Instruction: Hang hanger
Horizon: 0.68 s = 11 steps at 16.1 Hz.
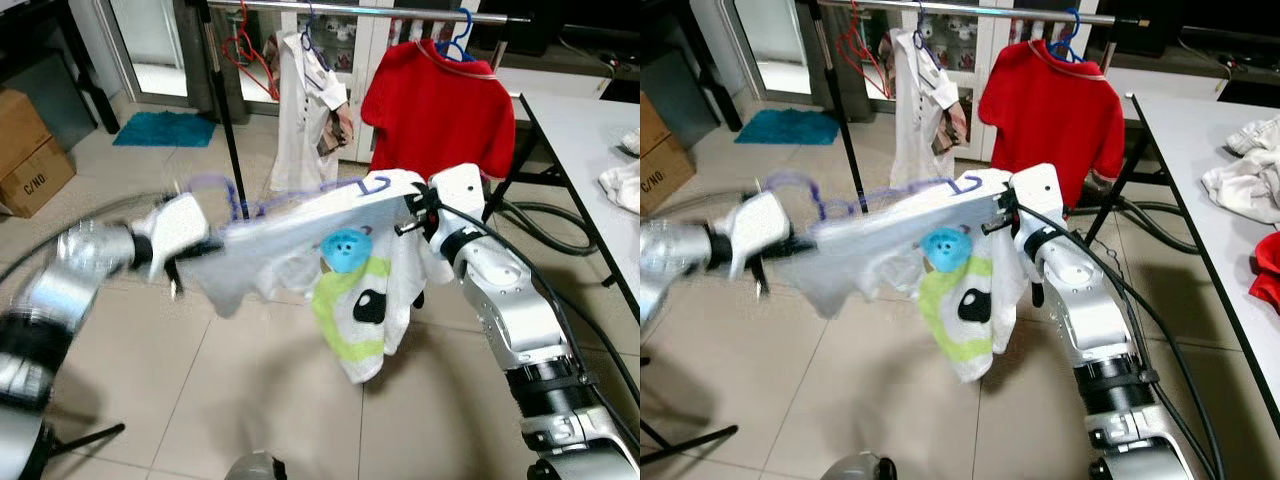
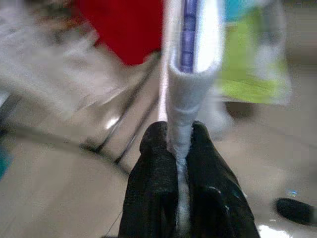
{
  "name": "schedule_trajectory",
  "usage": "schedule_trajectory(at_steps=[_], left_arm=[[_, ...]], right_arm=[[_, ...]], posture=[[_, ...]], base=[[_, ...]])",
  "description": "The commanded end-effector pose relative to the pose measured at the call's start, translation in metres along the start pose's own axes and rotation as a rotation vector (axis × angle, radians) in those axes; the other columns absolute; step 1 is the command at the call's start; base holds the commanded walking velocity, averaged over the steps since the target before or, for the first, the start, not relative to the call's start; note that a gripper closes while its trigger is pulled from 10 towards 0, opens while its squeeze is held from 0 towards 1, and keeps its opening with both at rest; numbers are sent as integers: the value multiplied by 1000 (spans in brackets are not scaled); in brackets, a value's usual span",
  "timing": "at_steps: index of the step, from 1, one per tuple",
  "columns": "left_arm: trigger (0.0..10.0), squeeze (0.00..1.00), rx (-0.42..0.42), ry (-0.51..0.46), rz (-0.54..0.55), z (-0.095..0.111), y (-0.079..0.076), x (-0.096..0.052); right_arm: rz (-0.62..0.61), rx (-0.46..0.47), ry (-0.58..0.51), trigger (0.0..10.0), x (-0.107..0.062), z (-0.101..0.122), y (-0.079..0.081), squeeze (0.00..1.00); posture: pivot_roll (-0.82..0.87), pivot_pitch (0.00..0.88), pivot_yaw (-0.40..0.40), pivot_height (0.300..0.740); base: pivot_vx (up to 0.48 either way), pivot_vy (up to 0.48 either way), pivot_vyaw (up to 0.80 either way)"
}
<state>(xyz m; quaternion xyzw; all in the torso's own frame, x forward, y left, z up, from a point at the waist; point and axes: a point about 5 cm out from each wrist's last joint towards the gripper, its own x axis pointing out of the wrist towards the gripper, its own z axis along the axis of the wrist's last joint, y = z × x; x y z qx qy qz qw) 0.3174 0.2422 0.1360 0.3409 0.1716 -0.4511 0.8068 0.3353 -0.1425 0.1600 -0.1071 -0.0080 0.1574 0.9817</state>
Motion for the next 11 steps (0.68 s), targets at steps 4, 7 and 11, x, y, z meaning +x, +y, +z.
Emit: schedule_trajectory(at_steps=[4,7,11], left_arm=[[0,0,-86,200,-177,-46,-24,-24],[0,0,-93,265,-142,-58,-22,-32],[0,0,-175,6,116,-28,16,-39]], right_arm=[[-306,19,-94,0,-13,21,-66,0],[-314,8,-82,0,-15,20,-72,0],[-34,-86,107,9804,-22,-20,-39,0]], posture=[[58,0,22,740],[55,0,20,740],[56,0,8,740]], base=[[0,0,0],[0,0,0],[0,0,0]])
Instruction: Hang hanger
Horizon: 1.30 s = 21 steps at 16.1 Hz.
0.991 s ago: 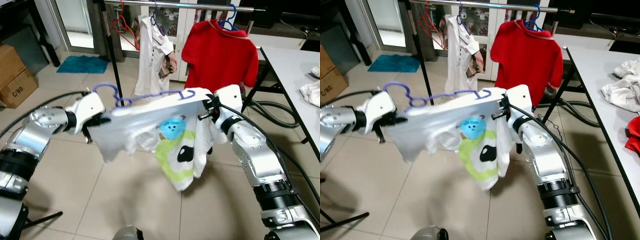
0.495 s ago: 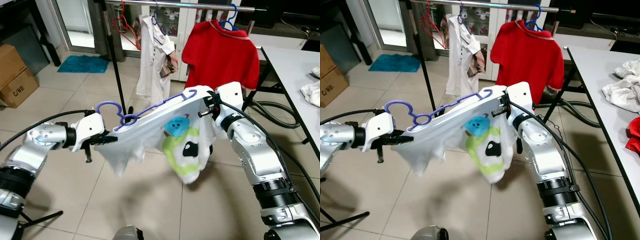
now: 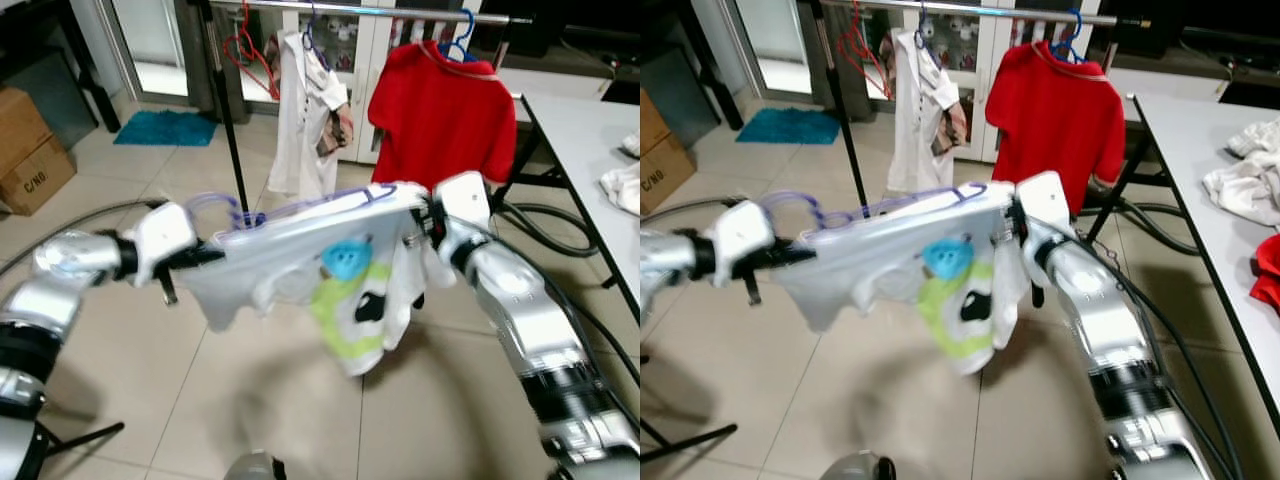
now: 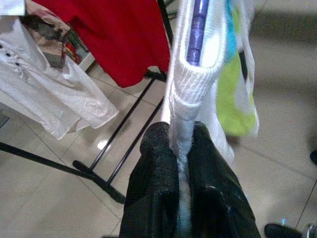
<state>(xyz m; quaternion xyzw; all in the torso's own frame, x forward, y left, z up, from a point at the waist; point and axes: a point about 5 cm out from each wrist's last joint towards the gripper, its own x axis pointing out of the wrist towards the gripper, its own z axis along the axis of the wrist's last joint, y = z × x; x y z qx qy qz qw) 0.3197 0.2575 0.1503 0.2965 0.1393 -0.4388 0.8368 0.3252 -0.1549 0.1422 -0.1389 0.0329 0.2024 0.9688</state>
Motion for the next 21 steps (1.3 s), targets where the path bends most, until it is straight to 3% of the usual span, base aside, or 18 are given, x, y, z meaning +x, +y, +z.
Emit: schedule_trajectory(at_steps=[1,2,3,5,7,9,12,15,19,21], left_arm=[[0,0,-101,54,72,-18,10,-29],[0,0,-86,-32,46,-1,23,-42],[0,0,-100,-77,30,7,29,-47],[0,0,-124,-157,6,20,36,-51],[0,0,-160,-258,-131,41,38,-49],[0,0,-158,-273,-181,48,39,-46],[0,0,-88,-214,-274,58,44,-41],[0,0,-41,-210,-331,74,48,-33],[0,0,16,-229,-394,92,48,-23],[0,0,26,-247,-428,101,46,-19]], right_arm=[[-106,-8,61,10000,-14,-12,-27,0],[-18,54,154,10000,-22,-41,-10,459],[14,62,195,10000,-26,-53,-3,757],[52,70,222,10000,-29,-62,4,1000],[132,88,202,10000,-30,-63,18,1000],[167,98,185,10000,-30,-62,24,1000],[362,88,118,10000,-39,-56,46,1000],[482,92,65,10000,-48,-48,62,1000],[645,135,5,10000,-65,-33,71,1000],[566,168,-36,10000,-61,-28,62,1000]], posture=[[56,0,6,740],[58,0,4,740],[58,0,5,740],[61,0,6,740],[62,0,11,740],[64,0,12,740],[64,0,22,740],[58,0,33,740],[71,0,37,740],[82,0,38,740]], base=[[0,0,0],[0,0,0],[0,0,0],[0,0,0],[0,0,0],[0,0,0],[0,0,0],[0,0,0],[0,0,0],[0,0,0]])
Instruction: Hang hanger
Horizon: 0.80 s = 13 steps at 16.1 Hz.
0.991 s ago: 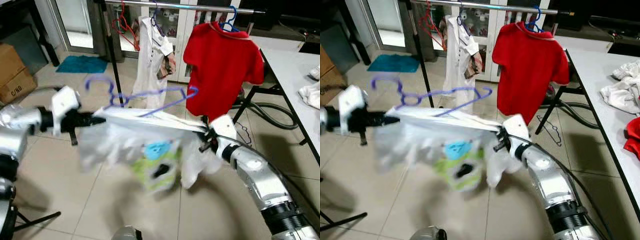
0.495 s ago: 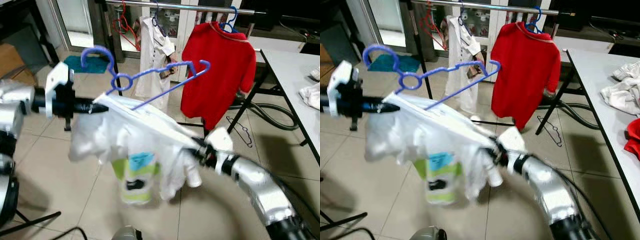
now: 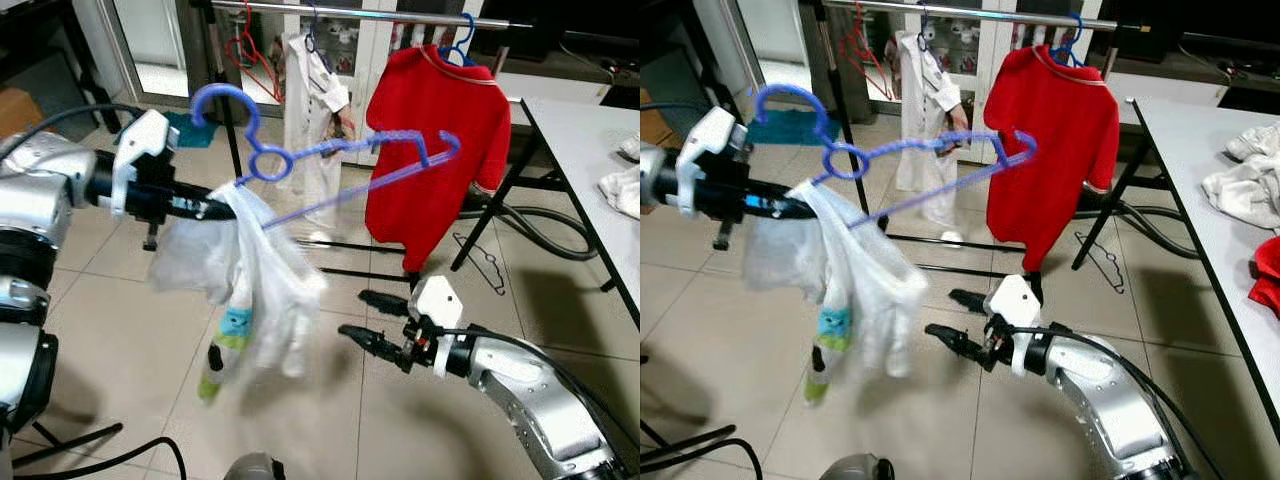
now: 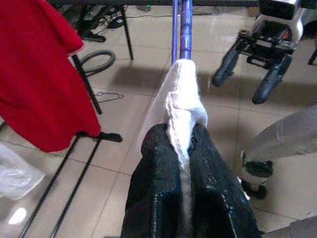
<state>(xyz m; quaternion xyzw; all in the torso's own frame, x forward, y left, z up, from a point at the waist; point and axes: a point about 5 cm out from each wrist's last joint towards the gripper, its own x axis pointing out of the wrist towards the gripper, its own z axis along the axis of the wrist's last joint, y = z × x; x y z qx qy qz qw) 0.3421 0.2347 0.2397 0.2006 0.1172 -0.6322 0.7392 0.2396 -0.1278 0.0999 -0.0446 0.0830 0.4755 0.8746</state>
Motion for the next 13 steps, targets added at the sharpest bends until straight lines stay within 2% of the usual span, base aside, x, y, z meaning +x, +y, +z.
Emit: schedule_trajectory(at_steps=[1,2,4,6,8,9,13], left_arm=[[0,0,65,-30,-16,20,3,0],[0,0,70,-39,-31,24,2,2],[0,0,84,-70,-60,32,0,5],[0,0,92,-90,-81,39,-2,7],[0,0,107,-110,-133,51,-7,8],[0,0,114,-118,-147,55,-9,8],[0,0,127,-156,-216,70,-16,15]], right_arm=[[-69,11,-52,10000,0,11,-11,1000],[-113,46,-105,10000,6,19,-16,1000],[-115,116,-195,10000,18,34,-14,1000],[-97,128,-205,10000,24,37,-13,1000],[-114,144,-209,10000,33,38,-19,1000],[-116,168,-232,10000,34,41,-23,0],[-67,220,-320,10000,38,57,-24,0]], posture=[[85,0,40,740],[84,0,45,740],[88,0,46,740],[91,0,44,740],[96,0,43,740],[96,0,44,740],[92,0,45,740]], base=[[0,0,0],[0,0,0],[0,0,0],[0,0,0],[0,0,0],[0,0,0],[0,0,0]])
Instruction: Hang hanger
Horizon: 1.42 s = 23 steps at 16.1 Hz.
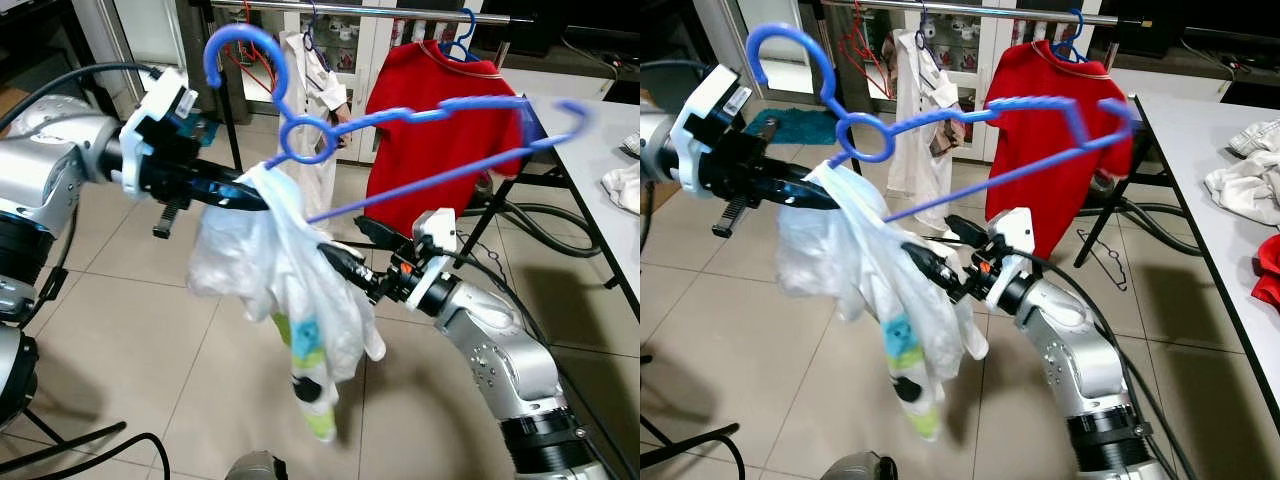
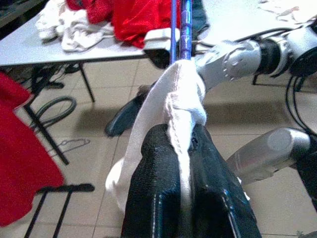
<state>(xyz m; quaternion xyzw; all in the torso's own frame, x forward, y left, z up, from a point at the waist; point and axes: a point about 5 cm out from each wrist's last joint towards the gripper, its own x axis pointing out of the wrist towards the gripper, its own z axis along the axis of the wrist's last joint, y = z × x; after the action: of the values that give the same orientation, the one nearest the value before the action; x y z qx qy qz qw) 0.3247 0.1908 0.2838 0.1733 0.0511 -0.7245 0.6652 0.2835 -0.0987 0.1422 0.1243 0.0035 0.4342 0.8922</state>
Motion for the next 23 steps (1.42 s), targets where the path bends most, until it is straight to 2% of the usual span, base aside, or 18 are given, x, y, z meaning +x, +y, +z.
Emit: schedule_trajectory(at_steps=[1,3,7,11,14,17,18,19,20,22,23], left_arm=[[0,0,31,-3,-21,12,0,1],[0,0,26,-10,-41,16,-2,2],[0,0,21,-23,-54,19,-4,3],[0,0,42,-51,-46,23,-1,4],[0,0,64,-84,-32,30,3,2],[0,0,81,-120,-25,37,4,1],[0,0,88,-134,-25,40,4,0],[0,0,88,-134,-25,40,4,0],[0,0,92,-137,-20,42,4,-1],[0,0,98,-136,5,42,4,-7],[0,0,99,-133,16,42,5,-9]], right_arm=[[32,10,-41,10000,1,10,1,0],[92,44,-56,10000,-1,12,3,0],[153,50,-50,10000,-4,12,6,0],[228,16,-9,10000,11,9,22,0],[241,-48,135,10000,17,-14,28,0],[207,-90,274,10000,17,-35,25,0],[158,-101,368,9686,15,-50,20,0],[158,-101,368,9686,15,-50,20,0],[122,-96,401,3373,13,-57,16,0],[96,-92,417,1294,6,-62,11,0],[87,-85,417,1020,4,-63,9,0]], posture=[[92,0,47,740],[92,0,48,740],[95,0,48,740],[96,0,51,740],[97,0,51,740],[97,0,52,740],[98,0,52,740],[98,0,52,740],[98,0,53,740],[98,0,50,740],[98,0,49,740]], base=[[0,0,0],[0,0,0],[0,0,0],[0,0,0],[0,0,0],[0,0,0],[0,0,0],[0,0,0],[0,0,0],[0,0,0],[0,0,0]])
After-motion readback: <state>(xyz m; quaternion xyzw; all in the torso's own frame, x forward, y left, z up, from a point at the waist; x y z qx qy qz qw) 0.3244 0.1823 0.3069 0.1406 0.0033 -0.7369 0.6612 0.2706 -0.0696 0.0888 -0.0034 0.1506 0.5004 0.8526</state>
